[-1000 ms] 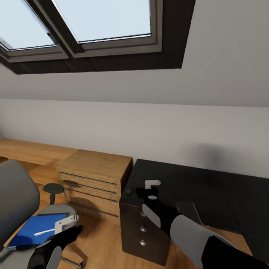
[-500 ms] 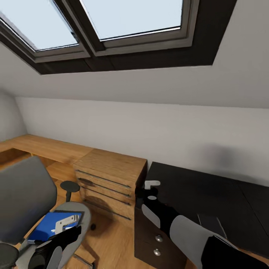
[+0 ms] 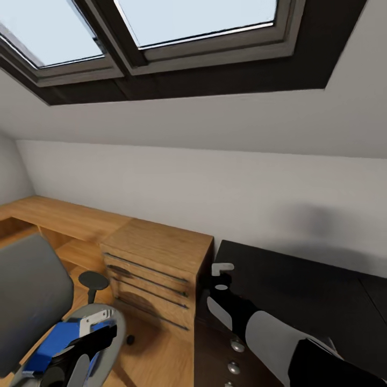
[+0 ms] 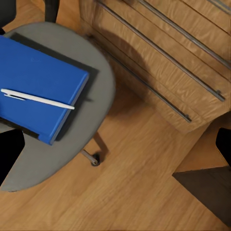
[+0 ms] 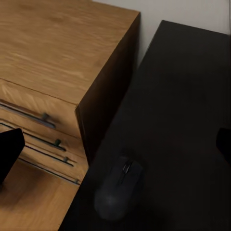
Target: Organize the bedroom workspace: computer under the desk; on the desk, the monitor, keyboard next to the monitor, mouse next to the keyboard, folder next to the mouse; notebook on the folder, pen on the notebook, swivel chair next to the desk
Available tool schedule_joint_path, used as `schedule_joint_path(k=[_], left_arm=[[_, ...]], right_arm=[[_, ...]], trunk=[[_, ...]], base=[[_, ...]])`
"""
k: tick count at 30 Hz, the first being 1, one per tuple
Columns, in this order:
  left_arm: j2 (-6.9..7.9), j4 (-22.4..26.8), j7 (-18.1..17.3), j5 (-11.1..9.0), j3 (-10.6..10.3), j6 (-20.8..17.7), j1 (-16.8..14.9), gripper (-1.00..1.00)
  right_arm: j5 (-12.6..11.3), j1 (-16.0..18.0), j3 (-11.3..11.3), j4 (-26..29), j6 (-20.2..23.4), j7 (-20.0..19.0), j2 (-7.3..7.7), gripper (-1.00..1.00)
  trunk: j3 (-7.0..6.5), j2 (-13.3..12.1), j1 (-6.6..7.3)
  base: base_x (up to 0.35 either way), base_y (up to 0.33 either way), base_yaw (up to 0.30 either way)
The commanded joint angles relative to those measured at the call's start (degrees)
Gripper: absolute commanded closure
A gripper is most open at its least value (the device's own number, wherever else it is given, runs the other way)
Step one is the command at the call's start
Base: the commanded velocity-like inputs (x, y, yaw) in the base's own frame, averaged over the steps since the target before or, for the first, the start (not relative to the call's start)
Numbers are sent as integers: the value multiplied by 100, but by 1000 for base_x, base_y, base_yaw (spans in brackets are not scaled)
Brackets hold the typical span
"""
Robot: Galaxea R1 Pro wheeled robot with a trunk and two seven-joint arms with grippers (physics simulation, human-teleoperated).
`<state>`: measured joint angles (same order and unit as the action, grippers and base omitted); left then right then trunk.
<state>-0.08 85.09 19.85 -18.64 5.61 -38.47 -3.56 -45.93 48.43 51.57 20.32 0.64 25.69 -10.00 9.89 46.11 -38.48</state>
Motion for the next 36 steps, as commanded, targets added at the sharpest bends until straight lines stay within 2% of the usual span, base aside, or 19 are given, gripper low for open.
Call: schedule_joint_path(k=[1,9,15,19,22,25,32,36], left_arm=[[-1,8,46,-61,2,-19,-4,-100],[-1,26,46,-61,2,-16,-4,-100],[-1,96,46,-61,3,-19,-4,-100],[6,328,46,-61,19,-27,-4,-100],[8,417,40,-67,36,-22,-4,-100],[8,444,42,-69,37,-15,-4,-100],[6,455,39,-75,37,-19,-4,-100],[6,527,37,-82,44,-32,-4,-100]], right_arm=[[-28,9,41,-16,9,36,0,-100],[-22,9,29,-336,35,7,0,-100],[-30,9,29,-406,48,-223,0,-100],[-36,9,26,-461,63,-316,0,-100],[-41,9,16,-473,203,-335,0,-100],[-64,9,-2,-470,556,-338,0,-100],[-93,9,-24,-437,1100,-333,0,-100],[-195,9,-104,-440,1199,-329,0,-100]], trunk=[[9,7,-5],[9,7,-5],[9,7,-5],[9,7,-5],[9,7,-5],[9,7,-5],[9,7,-5],[9,7,-5]], base=[[318,0,0],[131,37,0],[135,109,0],[25,20,0],[5,4,0],[1,61,0],[11,209,0],[4,36,0]])
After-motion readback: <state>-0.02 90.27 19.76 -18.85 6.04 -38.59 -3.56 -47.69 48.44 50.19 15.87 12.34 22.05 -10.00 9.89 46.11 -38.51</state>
